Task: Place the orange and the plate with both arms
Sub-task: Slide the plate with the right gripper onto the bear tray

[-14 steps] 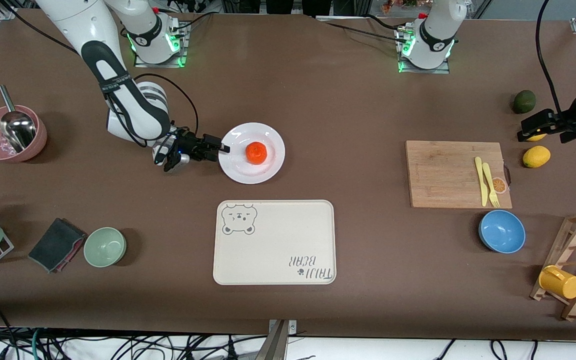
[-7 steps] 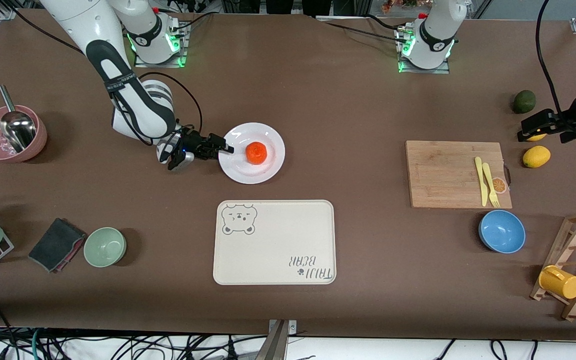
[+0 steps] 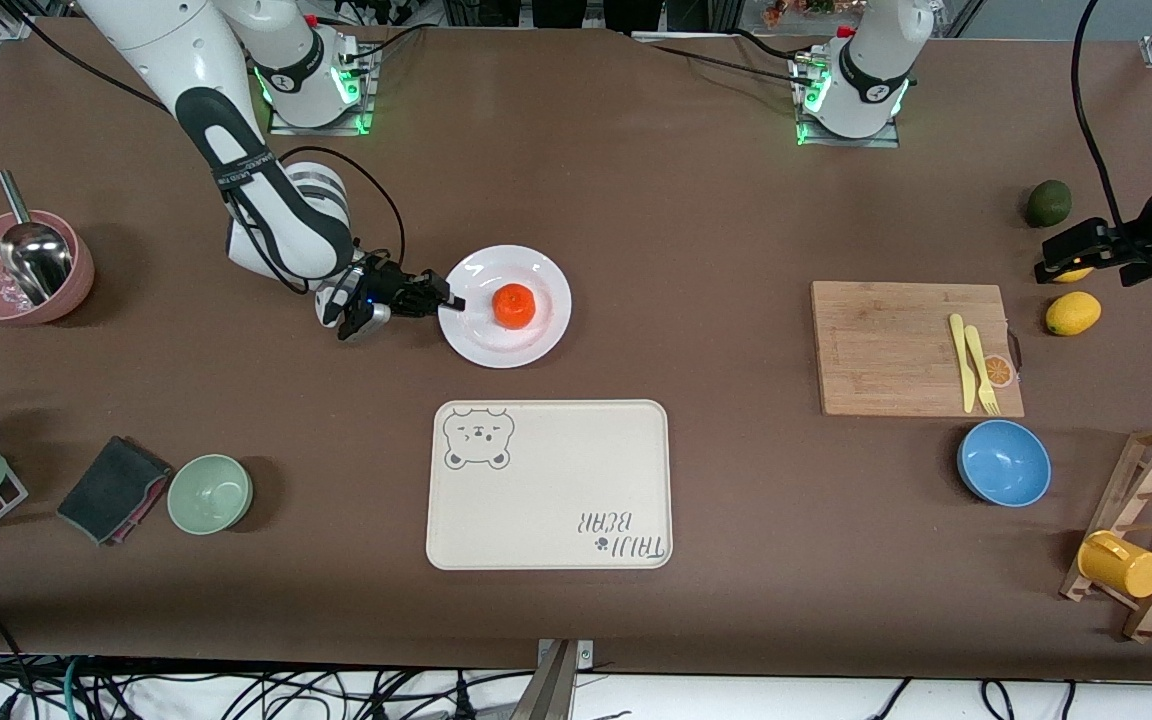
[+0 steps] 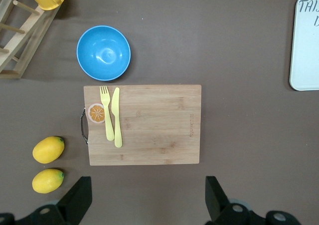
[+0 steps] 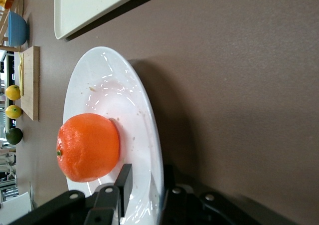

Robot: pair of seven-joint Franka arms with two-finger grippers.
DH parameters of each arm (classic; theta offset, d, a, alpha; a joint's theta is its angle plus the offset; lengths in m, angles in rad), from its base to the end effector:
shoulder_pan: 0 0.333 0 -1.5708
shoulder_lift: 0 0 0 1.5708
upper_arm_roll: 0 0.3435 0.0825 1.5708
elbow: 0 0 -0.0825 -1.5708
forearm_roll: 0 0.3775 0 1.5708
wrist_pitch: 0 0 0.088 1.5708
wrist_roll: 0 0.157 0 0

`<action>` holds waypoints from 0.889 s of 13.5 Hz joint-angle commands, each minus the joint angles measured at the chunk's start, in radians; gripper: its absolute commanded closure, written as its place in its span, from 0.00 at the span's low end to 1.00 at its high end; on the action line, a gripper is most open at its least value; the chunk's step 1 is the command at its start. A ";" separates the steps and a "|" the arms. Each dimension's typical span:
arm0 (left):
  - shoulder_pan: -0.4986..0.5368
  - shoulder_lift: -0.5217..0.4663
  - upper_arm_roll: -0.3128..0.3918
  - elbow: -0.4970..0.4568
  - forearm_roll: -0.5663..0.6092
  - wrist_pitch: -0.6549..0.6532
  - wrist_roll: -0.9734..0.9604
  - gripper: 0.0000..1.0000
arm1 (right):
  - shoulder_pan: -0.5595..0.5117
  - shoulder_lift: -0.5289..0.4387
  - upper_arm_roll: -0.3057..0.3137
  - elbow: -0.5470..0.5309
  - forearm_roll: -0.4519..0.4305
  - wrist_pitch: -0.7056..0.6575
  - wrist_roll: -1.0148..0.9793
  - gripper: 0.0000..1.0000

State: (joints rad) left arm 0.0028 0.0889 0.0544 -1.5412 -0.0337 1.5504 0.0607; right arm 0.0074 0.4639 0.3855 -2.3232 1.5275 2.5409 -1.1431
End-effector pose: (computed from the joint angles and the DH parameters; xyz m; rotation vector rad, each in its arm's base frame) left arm 0.5690 0.0260 0.5644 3.1058 -0.0045 -0.1208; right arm 0.4546 0.2232 0.1301 -2.3021 -0.0725 -0.0731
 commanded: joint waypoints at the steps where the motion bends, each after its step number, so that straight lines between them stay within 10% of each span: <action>1: 0.002 0.000 -0.002 0.009 0.011 0.001 0.014 0.00 | -0.009 0.012 0.010 -0.005 0.033 0.009 -0.050 0.73; 12: -0.001 0.000 -0.002 0.009 0.012 -0.001 0.014 0.00 | -0.021 0.030 0.009 -0.005 0.034 0.002 -0.072 1.00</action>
State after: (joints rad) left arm 0.0023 0.0891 0.0535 -1.5412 -0.0337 1.5504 0.0608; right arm 0.0029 0.4810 0.3856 -2.3235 1.5418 2.5329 -1.1691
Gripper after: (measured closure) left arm 0.000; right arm 0.930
